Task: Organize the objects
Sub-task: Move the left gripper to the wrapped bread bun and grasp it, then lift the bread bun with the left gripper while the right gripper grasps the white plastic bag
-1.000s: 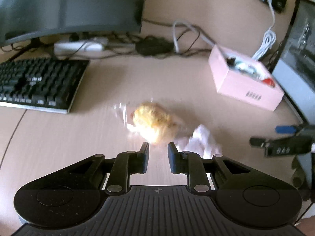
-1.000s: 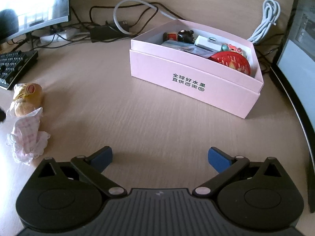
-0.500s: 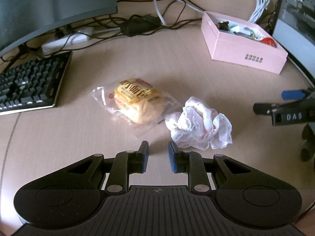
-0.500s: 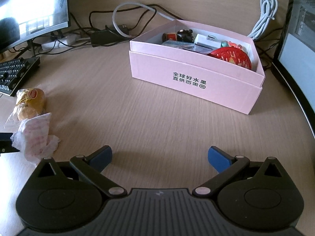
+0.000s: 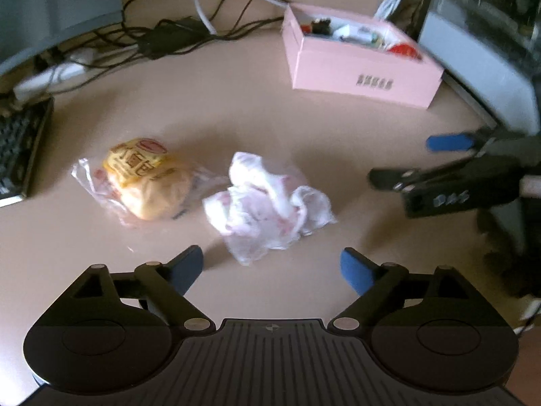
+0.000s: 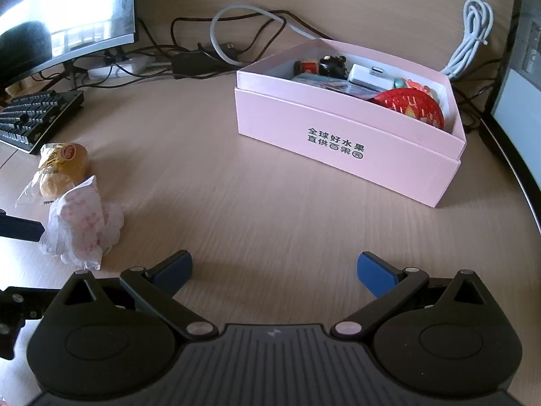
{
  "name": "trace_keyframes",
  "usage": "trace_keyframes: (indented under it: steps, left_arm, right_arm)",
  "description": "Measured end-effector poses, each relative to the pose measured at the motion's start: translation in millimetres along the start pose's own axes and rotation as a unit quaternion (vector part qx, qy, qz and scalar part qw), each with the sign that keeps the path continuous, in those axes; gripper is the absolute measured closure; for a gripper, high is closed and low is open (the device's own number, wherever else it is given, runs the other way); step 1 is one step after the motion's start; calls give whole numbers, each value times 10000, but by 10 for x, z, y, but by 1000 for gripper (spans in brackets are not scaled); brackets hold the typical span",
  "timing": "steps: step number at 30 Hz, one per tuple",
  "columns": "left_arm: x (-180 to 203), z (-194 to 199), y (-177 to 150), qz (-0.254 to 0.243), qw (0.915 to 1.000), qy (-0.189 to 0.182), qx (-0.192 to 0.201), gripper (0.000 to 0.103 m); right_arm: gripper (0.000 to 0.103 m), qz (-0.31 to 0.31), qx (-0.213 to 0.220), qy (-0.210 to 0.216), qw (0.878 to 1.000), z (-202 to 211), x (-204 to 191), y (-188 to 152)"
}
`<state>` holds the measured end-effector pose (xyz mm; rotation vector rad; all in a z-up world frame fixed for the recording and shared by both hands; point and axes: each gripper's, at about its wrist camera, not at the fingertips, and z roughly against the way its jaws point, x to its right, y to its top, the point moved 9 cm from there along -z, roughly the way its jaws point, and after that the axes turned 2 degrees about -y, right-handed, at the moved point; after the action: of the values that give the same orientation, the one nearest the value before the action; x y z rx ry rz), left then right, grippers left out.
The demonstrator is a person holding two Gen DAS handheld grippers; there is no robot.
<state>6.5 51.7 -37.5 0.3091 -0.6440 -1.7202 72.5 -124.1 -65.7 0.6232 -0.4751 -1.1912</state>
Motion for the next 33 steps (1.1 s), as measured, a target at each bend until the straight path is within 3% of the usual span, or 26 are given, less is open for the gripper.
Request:
trace_keyframes:
  steps: [4,6,8,11,17,21,23,28,33]
  left_arm:
    - [-152,326,92,729,9966,15,394,20]
    - [-368,495,203,1385,9876,166,728,20]
    - [-636,552,301,2080,9726,414,948,20]
    - [-869,412,435,2451,9624,737,911,21]
    - [-1080,0,521,2485,9607,1120,524,21]
    - [-1097,-114,516,2363,9652,1034,424,25]
    - [-1044,-77,509,2242,9700,855,401,33]
    - [-985,178,450,1838,9794,714,441,37]
    - [-970,474,424,1276,9864,881,549,37]
  right_arm:
    - [0,29,81,32,10000,6,-3,-3]
    - [0,17,103,29,9999,10,-6,-5]
    - [0,13,119,27,9999,11,-6,-5]
    - [0,22,124,24,9999,12,-8,-5]
    - [0,-33,-149,208,9997,42,-72,34]
    - [0,167,10,517,9985,216,-291,92]
    - [0,371,113,781,9962,314,-500,139]
    - [1,852,203,1281,9879,348,-1040,214]
    - [18,972,-13,1464,9844,182,-1351,251]
